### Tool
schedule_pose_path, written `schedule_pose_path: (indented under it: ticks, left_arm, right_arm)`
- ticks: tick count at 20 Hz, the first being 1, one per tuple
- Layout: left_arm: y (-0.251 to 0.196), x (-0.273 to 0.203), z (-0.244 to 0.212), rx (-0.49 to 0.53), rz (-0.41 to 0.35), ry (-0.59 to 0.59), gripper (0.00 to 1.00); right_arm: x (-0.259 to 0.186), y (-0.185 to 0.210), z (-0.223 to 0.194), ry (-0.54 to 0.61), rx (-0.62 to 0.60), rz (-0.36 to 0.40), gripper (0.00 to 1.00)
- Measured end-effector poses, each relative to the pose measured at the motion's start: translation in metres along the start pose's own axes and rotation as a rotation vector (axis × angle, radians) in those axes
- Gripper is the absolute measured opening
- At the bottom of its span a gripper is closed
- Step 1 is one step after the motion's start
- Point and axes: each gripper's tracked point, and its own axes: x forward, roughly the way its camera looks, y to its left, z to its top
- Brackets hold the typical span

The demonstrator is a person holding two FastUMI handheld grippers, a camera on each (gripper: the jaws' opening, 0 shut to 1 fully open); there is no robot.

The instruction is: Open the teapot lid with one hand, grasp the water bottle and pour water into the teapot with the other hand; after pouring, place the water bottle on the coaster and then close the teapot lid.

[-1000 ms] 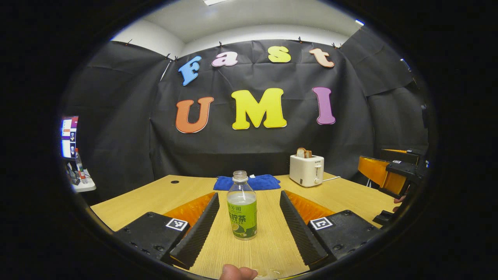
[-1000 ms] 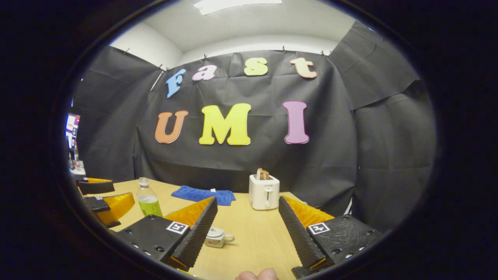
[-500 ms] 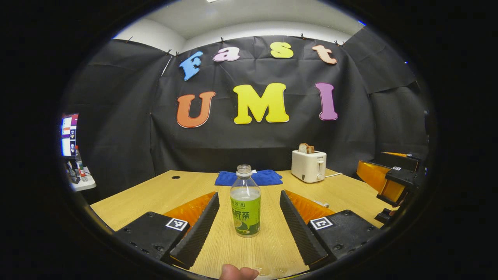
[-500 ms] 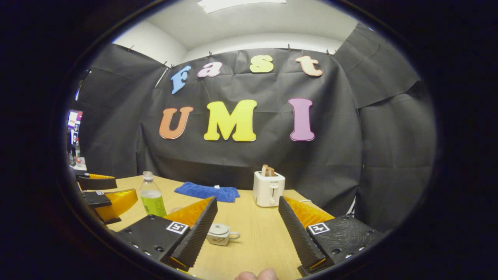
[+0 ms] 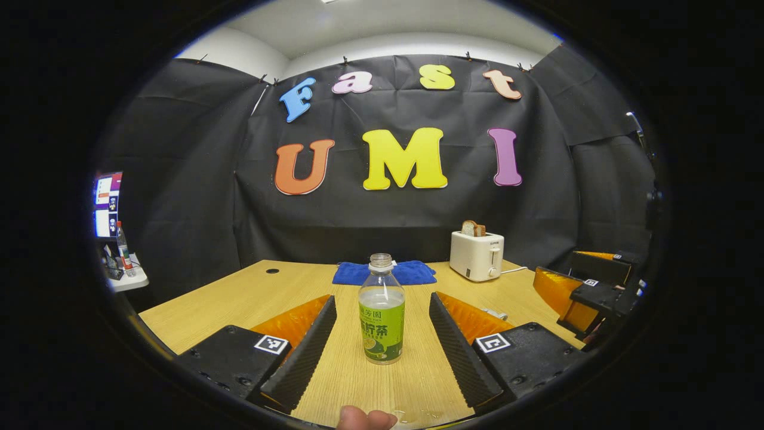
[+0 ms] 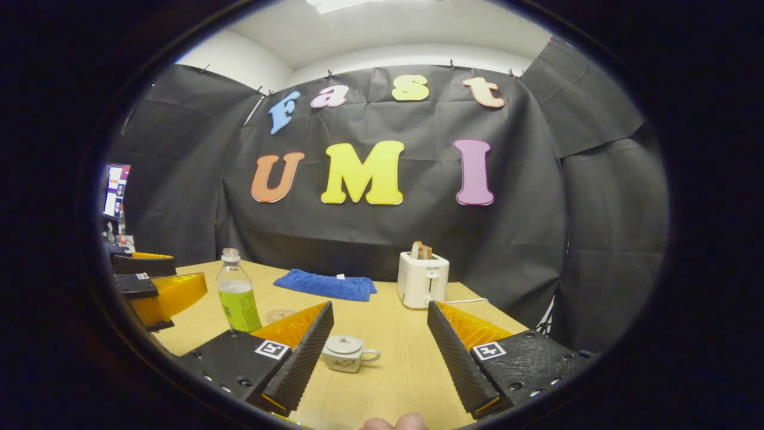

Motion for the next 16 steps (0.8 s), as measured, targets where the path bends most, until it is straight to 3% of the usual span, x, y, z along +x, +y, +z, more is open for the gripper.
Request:
schedule_pose_path:
  ticks: [16]
  left_arm:
    - [0.022, 0.002, 0.001, -0.012, 0.017, 0.008, 0.98]
  right_arm:
    - [0.077, 0.037, -0.066, 0.171, -0.005, 0.017, 0.95]
